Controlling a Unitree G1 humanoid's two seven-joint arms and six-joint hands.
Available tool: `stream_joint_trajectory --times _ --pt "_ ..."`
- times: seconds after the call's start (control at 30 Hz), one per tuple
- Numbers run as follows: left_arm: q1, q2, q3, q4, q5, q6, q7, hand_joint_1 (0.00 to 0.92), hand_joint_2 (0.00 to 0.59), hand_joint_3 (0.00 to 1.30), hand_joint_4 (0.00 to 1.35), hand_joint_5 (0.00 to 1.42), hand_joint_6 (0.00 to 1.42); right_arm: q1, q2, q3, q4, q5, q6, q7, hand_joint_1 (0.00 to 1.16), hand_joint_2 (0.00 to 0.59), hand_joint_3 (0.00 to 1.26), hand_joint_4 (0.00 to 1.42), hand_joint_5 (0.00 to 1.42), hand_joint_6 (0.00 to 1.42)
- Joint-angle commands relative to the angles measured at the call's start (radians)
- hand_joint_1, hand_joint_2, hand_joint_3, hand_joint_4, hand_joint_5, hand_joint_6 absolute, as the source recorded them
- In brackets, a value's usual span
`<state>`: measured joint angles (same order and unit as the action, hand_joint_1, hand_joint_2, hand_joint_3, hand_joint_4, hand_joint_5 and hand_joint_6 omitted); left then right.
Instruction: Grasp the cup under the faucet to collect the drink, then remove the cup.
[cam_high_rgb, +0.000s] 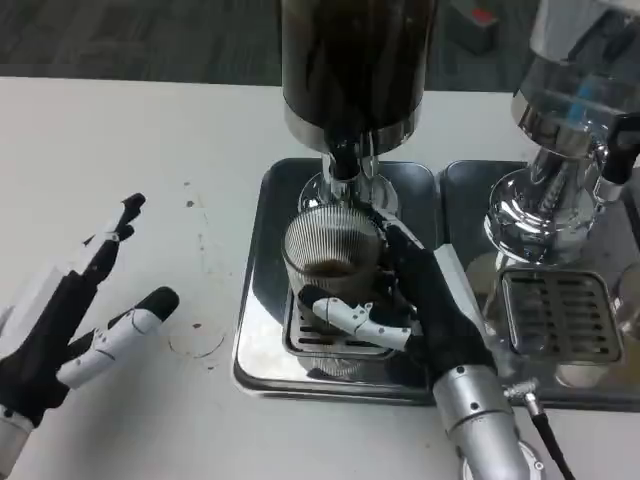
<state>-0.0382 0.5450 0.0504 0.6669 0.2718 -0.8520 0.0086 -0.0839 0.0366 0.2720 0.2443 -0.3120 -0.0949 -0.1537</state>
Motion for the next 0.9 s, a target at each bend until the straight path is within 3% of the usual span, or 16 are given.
stream_joint_trajectory --times 0.03,0.53,0.9 --pt "0.02 -0.002 0.003 -0.015 -0.013 0.009 -0.004 0.0 0.142 0.03 0.0 0.06 0.0 0.003 0.017 -0.002 0.023 -0.001 0.0 -0.019 0.92 0.199 0.24 0.39 0.36 0.47" --pt "0.028 -0.007 -0.002 -0.022 -0.012 0.02 -0.01 0.0 0.145 0.03 0.0 0.06 0.0 0.009 0.036 -0.013 0.023 -0.006 -0.04 -0.099 0.99 0.229 0.45 0.5 0.47 0.63" --pt "0.028 -0.01 -0.004 -0.02 -0.017 0.022 -0.017 0.0 0.147 0.04 0.0 0.06 0.0 0.002 0.045 -0.029 0.017 0.008 -0.061 -0.116 1.0 0.226 0.5 0.52 0.53 0.7"
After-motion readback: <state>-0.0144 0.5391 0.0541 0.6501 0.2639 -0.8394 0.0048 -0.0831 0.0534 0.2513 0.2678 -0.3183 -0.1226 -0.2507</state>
